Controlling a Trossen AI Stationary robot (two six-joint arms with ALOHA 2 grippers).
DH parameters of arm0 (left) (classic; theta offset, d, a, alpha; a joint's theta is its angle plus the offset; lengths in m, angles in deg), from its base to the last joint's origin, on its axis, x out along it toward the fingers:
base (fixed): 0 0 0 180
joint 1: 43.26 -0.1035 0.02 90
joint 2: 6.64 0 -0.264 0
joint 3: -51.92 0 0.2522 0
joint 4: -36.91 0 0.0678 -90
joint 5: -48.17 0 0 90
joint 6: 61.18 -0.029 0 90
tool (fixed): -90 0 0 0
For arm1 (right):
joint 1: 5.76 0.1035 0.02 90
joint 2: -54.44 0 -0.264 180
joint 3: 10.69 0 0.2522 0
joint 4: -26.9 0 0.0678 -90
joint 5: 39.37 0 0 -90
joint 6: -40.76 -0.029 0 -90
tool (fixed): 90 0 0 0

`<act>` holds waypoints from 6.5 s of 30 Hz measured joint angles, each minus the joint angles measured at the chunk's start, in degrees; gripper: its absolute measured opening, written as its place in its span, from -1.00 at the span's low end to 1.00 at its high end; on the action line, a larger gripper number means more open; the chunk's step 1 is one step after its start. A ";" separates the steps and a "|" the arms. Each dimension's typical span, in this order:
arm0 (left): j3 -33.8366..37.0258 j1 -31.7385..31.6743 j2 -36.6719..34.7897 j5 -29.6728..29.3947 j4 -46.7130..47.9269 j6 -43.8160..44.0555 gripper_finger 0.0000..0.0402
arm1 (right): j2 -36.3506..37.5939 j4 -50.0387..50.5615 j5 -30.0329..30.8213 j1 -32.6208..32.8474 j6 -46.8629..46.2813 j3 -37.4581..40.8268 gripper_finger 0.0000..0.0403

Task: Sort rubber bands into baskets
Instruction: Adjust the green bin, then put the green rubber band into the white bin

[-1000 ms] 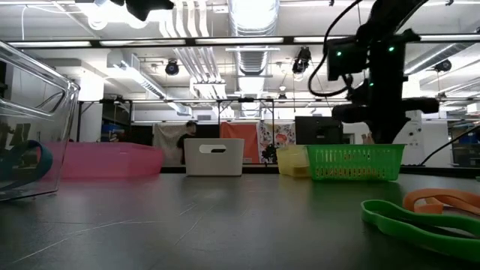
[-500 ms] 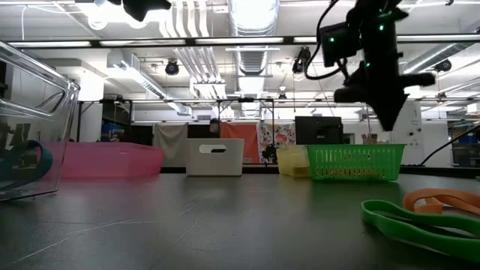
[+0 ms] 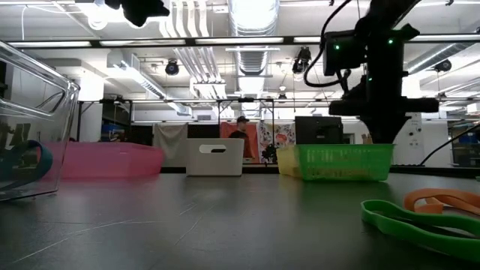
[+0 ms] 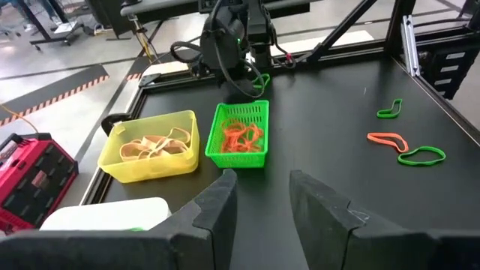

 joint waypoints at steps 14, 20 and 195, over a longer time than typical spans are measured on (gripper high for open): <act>0.00 0.00 -0.02 0.04 -0.46 0.61 -0.47 | 0.55 16.78 -4.87 -0.10 6.75 -9.39 -0.94; 0.00 0.00 -0.02 0.09 -0.22 0.55 -0.47 | 1.34 34.59 -10.12 8.41 5.95 -6.41 -0.94; 0.00 0.02 0.09 0.11 -0.03 1.07 -0.47 | -11.75 26.29 -2.76 33.59 -24.13 -5.09 -0.96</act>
